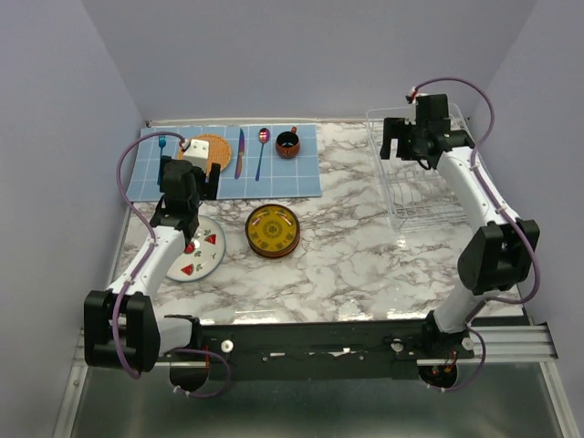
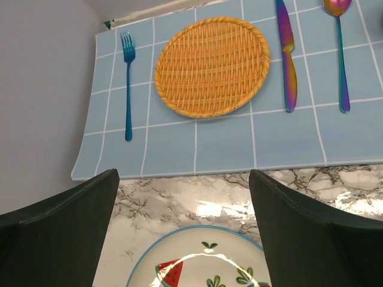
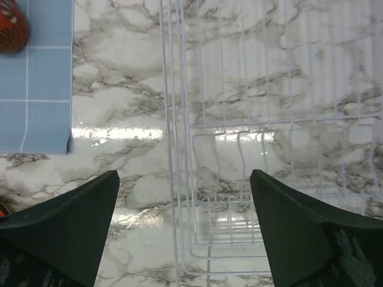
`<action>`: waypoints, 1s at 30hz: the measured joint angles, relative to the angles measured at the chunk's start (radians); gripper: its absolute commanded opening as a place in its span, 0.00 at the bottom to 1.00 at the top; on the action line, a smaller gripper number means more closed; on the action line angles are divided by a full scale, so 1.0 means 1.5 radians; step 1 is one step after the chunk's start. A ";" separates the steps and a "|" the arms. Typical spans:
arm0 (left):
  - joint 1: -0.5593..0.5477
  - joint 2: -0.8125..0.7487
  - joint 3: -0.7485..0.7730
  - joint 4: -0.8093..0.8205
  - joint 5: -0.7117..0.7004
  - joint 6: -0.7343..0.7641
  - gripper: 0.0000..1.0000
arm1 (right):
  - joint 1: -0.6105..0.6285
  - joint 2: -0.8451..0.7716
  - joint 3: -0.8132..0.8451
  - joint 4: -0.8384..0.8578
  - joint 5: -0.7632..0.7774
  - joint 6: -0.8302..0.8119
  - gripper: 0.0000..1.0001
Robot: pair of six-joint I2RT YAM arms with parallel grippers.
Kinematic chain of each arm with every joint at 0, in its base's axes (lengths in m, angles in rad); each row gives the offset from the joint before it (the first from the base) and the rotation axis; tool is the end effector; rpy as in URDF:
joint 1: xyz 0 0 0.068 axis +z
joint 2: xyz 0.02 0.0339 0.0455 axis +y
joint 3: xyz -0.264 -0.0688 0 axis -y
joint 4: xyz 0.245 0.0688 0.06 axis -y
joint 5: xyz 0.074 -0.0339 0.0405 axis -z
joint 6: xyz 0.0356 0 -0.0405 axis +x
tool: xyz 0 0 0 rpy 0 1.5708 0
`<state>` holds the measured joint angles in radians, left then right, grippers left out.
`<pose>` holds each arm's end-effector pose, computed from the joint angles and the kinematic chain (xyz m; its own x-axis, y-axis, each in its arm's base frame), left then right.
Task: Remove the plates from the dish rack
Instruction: Reset both arms
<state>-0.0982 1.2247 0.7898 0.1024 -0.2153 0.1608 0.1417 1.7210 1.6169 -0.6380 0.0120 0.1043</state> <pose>0.2801 -0.0200 0.2775 -0.3375 0.1904 -0.9219 -0.0518 0.9741 0.2202 0.3863 0.0547 0.3347 -0.6792 0.0083 -0.7339 -0.0621 0.9957 0.0687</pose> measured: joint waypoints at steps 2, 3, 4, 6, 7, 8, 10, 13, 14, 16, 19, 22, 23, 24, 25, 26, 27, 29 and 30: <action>0.000 -0.004 0.000 0.003 0.000 0.003 0.99 | 0.000 -0.033 -0.009 0.008 0.022 -0.014 1.00; 0.000 -0.006 0.000 0.004 0.000 0.005 0.99 | 0.000 -0.068 -0.024 0.020 0.039 -0.031 1.00; 0.000 -0.008 0.001 0.006 -0.001 0.004 0.99 | 0.000 -0.101 -0.041 0.031 0.053 -0.044 1.00; 0.000 -0.009 0.007 0.006 -0.001 0.005 0.99 | 0.000 -0.167 -0.077 0.055 0.075 -0.067 1.00; 0.000 -0.009 0.012 0.005 -0.001 0.004 0.99 | 0.000 -0.196 -0.088 0.064 0.082 -0.077 1.00; 0.000 -0.009 0.016 0.005 -0.002 0.003 0.99 | 0.000 -0.227 -0.102 0.078 0.091 -0.089 1.00; 0.000 -0.009 0.026 0.008 -0.010 -0.002 0.99 | 0.000 -0.267 -0.118 0.095 0.097 -0.107 1.00; 0.000 -0.010 0.028 0.016 -0.022 -0.006 0.99 | 0.000 -0.295 -0.139 0.112 0.102 -0.124 1.00; 0.000 -0.011 0.028 0.016 -0.025 -0.006 0.99 | 0.000 -0.301 -0.148 0.116 0.105 -0.130 1.00; 0.000 -0.027 0.023 0.016 -0.026 -0.006 0.99 | 0.000 -0.310 -0.171 0.127 0.110 -0.141 1.00; 0.001 -0.072 0.018 0.017 -0.026 -0.006 0.99 | 0.000 -0.329 -0.217 0.149 0.112 -0.157 1.00; 0.001 -0.105 0.025 0.016 -0.024 -0.006 0.99 | 0.000 -0.351 -0.248 0.163 0.112 -0.170 1.00; 0.001 -0.108 0.033 0.014 -0.023 -0.006 0.99 | 0.000 -0.357 -0.252 0.169 0.114 -0.174 1.00; 0.001 -0.108 0.041 0.013 -0.023 -0.006 0.99 | 0.000 -0.361 -0.254 0.174 0.116 -0.175 1.00; 0.001 -0.106 0.050 0.011 -0.022 -0.006 0.99 | 0.000 -0.365 -0.256 0.185 0.119 -0.178 1.00; 0.001 -0.106 0.061 0.007 -0.021 -0.006 0.99 | 0.000 -0.369 -0.258 0.194 0.119 -0.181 1.00; 0.001 -0.106 0.068 0.004 -0.020 -0.006 0.99 | 0.000 -0.377 -0.263 0.207 0.120 -0.187 1.00; 0.001 -0.106 0.085 0.000 -0.018 -0.006 0.99 | 0.000 -0.386 -0.269 0.219 0.120 -0.193 1.00; 0.001 -0.106 0.091 -0.002 -0.017 -0.006 0.99 | 0.000 -0.393 -0.271 0.226 0.120 -0.196 1.00</action>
<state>-0.0971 1.0660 0.9264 0.0990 -0.2405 0.1516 0.1417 1.1309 1.2106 -0.2989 0.1917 -0.1890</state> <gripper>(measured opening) 0.987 0.996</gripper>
